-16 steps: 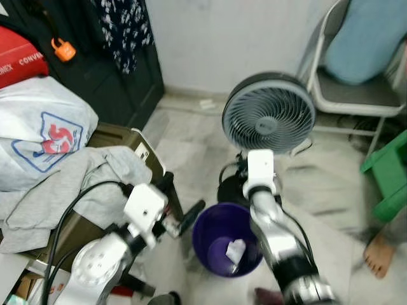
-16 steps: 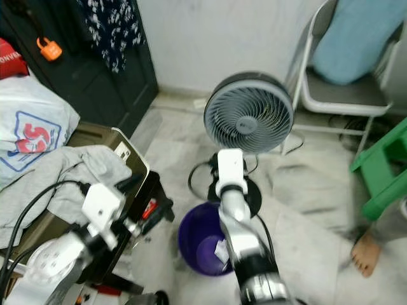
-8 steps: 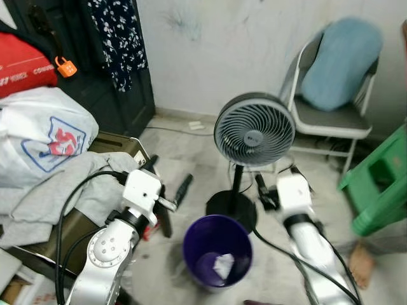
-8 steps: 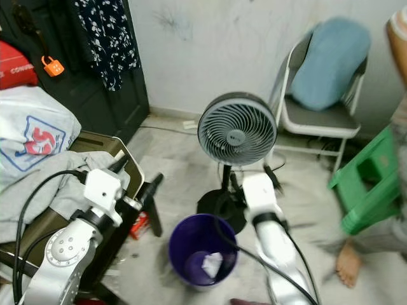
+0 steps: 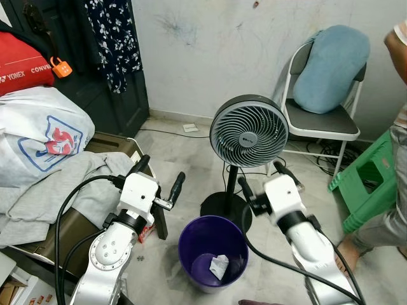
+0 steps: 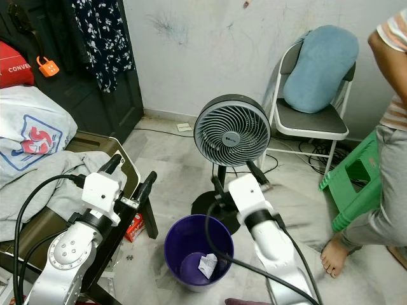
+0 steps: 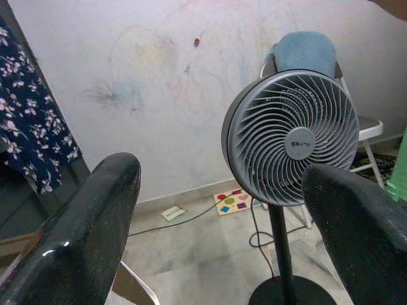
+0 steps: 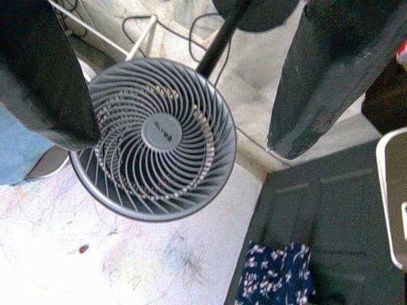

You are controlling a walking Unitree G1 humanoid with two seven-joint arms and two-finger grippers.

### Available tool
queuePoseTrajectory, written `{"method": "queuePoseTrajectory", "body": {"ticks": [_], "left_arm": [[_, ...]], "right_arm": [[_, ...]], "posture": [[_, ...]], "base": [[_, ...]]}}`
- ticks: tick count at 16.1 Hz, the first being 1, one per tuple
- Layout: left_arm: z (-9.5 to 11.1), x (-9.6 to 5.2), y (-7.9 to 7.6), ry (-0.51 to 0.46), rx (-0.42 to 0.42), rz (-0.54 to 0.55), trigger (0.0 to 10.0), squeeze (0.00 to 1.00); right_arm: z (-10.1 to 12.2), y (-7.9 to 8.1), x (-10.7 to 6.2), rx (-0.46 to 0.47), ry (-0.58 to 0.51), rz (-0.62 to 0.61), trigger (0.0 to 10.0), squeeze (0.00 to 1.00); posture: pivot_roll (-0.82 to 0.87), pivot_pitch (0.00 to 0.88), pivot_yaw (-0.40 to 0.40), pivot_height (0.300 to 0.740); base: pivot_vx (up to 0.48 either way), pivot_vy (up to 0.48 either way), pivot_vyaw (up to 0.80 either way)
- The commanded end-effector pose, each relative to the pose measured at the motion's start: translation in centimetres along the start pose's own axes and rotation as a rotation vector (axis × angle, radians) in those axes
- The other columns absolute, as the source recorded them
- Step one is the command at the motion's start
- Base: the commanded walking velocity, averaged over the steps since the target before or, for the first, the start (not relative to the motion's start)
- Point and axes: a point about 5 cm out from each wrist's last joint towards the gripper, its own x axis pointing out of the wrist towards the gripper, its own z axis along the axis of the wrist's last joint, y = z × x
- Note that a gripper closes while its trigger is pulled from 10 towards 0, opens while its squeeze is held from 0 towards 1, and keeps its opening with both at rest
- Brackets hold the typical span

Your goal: Clean up the room

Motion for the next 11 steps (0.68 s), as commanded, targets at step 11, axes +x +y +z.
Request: {"method": "queuePoseTrajectory", "body": {"ticks": [11], "left_arm": [[1.0,-0.3,-0.4,-0.029,-0.047,0.083,10.0,0.00]], "right_arm": [[3.1,2.1,2.0,0.078,-0.074,-0.049,10.0,0.00]], "posture": [[-0.02,0.000,-0.021,0.740]], "base": [[0.000,0.000,0.55]]}}
